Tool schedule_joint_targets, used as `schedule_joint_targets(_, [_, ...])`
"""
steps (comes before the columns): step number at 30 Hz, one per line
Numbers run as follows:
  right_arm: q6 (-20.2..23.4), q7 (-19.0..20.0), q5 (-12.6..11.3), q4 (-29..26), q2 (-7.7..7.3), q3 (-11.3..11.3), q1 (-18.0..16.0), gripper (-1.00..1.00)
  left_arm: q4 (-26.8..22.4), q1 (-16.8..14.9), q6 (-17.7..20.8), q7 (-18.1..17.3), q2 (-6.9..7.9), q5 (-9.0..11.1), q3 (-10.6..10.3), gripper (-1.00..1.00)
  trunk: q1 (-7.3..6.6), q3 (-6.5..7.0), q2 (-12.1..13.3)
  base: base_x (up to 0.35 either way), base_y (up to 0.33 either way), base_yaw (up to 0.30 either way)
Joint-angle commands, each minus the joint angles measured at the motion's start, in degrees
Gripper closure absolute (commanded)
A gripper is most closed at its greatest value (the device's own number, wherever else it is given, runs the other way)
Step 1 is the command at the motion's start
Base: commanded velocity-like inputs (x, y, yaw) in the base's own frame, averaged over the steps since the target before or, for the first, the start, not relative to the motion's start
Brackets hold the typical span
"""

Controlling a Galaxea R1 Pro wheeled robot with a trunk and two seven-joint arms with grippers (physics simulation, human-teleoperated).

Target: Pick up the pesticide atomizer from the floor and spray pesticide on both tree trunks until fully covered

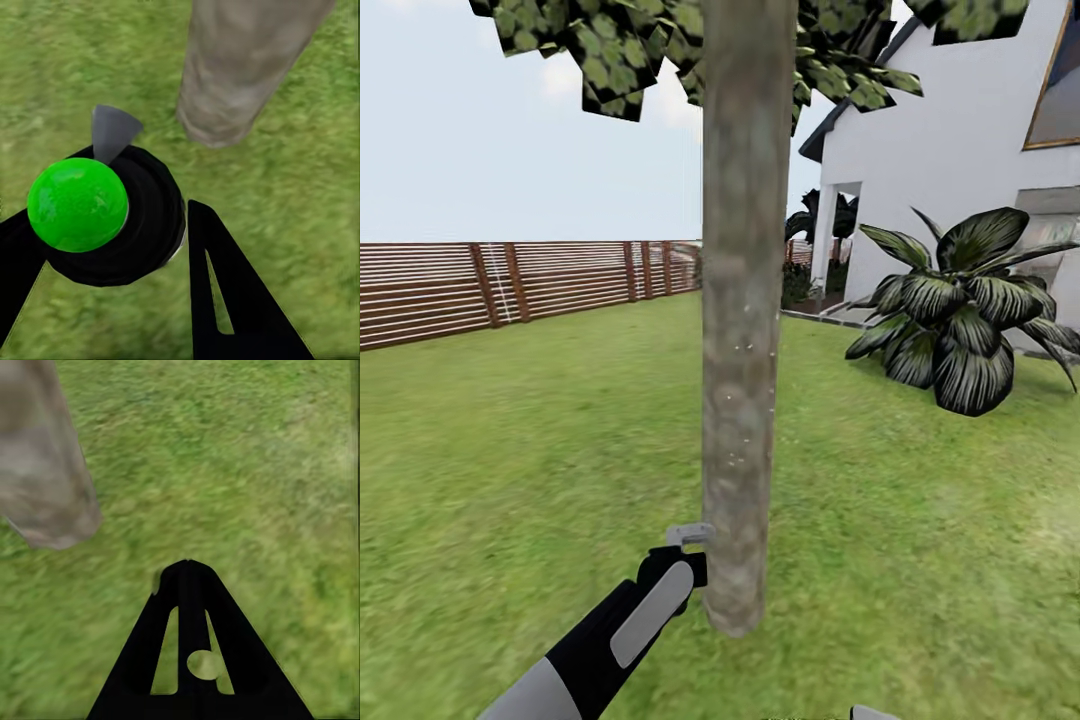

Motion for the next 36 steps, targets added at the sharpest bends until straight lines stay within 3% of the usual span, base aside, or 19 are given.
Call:
schedule_joint_targets(1, [-0.2,-0.3,-0.4,0.0,-0.02,0.3,-0.1,1.00,-0.1,-0.1,0.2,0.4,0.03,0.3,-0.1,1.00,0.03,-0.12,-0.1,0.000,0.349,-0.204])
schedule_joint_targets(10, [-0.2,-0.4,-0.5,-0.1,-0.02,0.1,-0.1,1.00,-0.1,-0.1,0.1,0.4,0.01,0.3,-0.1,1.00,0.03,-0.12,-0.1,0.000,0.349,-0.140])
schedule_joint_targets(21, [-0.4,-0.4,-1.2,-0.8,-1.02,-0.6,-0.1,1.00,-0.1,-0.1,0.2,0.3,0.00,0.2,-0.2,1.00,0.03,-0.12,-0.1,0.000,0.349,-0.277])
schedule_joint_targets(36, [-0.4,-0.5,-1.2,-0.8,-1.11,-0.6,-0.1,1.00,-0.1,-0.1,0.2,0.3,-0.04,0.2,-0.2,1.00,0.03,-0.12,-0.1,0.000,0.349,-0.267])
